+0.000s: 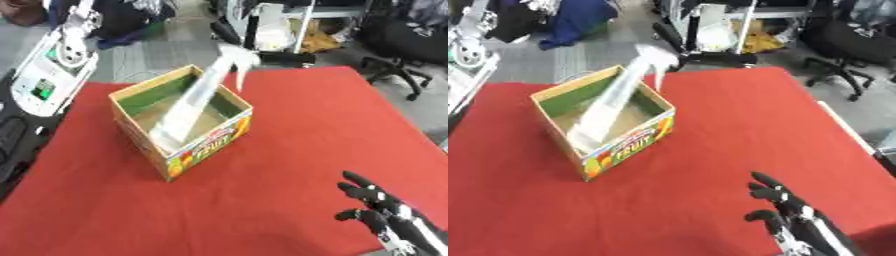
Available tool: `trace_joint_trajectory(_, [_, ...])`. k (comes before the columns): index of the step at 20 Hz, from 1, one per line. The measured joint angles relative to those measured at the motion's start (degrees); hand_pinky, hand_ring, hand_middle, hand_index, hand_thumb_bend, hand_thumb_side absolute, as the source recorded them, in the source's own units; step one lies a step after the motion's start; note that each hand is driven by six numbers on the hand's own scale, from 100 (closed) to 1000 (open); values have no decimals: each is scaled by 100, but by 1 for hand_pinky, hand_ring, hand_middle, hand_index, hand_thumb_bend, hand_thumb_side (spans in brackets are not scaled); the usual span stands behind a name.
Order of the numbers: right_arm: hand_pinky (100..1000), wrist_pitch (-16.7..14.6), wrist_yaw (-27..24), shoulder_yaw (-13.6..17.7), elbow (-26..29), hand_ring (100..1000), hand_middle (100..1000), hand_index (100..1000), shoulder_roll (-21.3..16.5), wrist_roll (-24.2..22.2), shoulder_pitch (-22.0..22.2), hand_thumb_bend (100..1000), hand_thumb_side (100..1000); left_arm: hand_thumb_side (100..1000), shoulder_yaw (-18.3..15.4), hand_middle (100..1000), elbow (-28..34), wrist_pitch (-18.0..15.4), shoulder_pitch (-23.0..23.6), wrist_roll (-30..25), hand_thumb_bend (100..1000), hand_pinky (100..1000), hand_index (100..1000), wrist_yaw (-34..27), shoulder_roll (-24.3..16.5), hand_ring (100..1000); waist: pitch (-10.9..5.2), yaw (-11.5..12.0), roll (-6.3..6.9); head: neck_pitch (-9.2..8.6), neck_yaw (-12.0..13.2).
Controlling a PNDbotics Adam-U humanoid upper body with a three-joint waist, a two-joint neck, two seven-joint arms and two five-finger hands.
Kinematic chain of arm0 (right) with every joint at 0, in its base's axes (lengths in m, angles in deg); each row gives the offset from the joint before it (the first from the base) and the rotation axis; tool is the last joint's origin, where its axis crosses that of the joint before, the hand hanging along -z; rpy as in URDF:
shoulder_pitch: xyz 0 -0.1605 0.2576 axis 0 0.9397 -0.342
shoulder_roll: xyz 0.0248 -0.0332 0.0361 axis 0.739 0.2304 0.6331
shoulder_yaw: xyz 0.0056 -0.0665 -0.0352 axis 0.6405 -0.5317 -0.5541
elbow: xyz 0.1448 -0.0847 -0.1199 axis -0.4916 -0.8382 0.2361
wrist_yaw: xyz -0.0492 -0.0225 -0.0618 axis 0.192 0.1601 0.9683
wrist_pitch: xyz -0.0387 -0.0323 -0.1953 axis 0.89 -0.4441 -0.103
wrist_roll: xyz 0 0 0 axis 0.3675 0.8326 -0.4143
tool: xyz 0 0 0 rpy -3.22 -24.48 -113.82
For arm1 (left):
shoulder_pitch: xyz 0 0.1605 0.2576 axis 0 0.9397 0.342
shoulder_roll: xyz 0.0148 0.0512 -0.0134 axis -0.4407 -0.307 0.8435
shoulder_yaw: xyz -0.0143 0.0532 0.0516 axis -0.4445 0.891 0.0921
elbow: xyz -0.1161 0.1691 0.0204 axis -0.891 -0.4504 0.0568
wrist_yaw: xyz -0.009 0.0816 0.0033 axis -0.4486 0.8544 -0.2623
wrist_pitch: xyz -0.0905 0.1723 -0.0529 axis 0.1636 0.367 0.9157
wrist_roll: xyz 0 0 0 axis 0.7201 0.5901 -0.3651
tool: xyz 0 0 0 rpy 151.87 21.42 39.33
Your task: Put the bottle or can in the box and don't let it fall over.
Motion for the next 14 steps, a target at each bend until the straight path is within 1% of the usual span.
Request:
trace_joint_trajectory(1, [707,2,0,0,-4,1000,1000,788,1,-5,-8,100,495,370,16,468,-43,-9,21,-63,100,695,718,82,1,621,8,-4,5,-12,4])
trace_joint_trajectory(2, [707,2,0,0,-5,1000,1000,788,1,-8,-19,100,495,374,38,518,-91,-8,46,-162,100,718,761,175,1,673,12,-8,5,-15,5])
trace_joint_trajectory(6, [707,2,0,0,-5,1000,1000,788,2,-9,-23,100,494,415,42,527,-224,44,149,-590,100,720,770,509,-1,680,33,30,21,-17,-3])
trace_joint_trajectory(9, [708,2,0,3,-5,1000,1000,788,2,-6,-23,100,495,435,38,526,-142,108,277,-760,100,719,766,508,-119,680,34,107,44,-17,-46])
trace_joint_trajectory(11, [708,5,4,20,-6,1000,1000,788,2,6,-23,100,495,468,26,524,109,159,497,-812,100,717,762,335,-375,680,34,194,63,-17,-98])
trace_joint_trajectory(13, [708,-4,11,60,-6,1000,1000,788,2,31,-23,100,495,486,-52,522,567,255,901,-810,100,715,762,-21,-765,681,34,282,89,-17,-167])
trace_joint_trajectory(14, [708,-7,15,85,-6,1000,1000,788,1,48,-22,100,495,493,-134,520,862,323,1178,-773,100,711,760,-253,-993,679,34,326,95,-17,-202])
